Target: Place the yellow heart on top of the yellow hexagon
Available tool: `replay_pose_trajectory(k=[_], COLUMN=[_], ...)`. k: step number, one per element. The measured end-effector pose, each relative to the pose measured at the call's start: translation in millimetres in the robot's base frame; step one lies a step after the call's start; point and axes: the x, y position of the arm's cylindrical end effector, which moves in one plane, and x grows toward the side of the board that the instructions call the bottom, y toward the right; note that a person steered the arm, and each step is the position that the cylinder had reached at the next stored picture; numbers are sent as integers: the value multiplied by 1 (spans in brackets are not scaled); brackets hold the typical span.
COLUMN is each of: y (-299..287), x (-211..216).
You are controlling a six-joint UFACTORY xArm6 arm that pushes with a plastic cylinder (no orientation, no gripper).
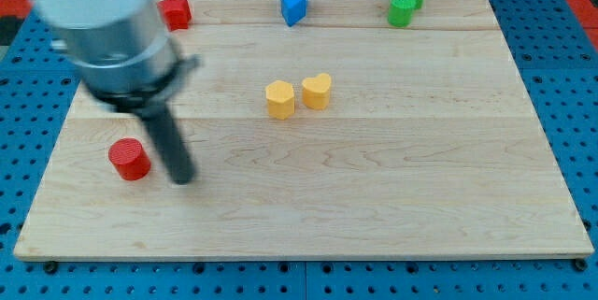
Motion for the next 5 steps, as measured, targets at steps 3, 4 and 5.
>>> replay_pose_trajectory(k=[3, 4, 5], y=[208, 155, 129], x=[-88, -111, -116])
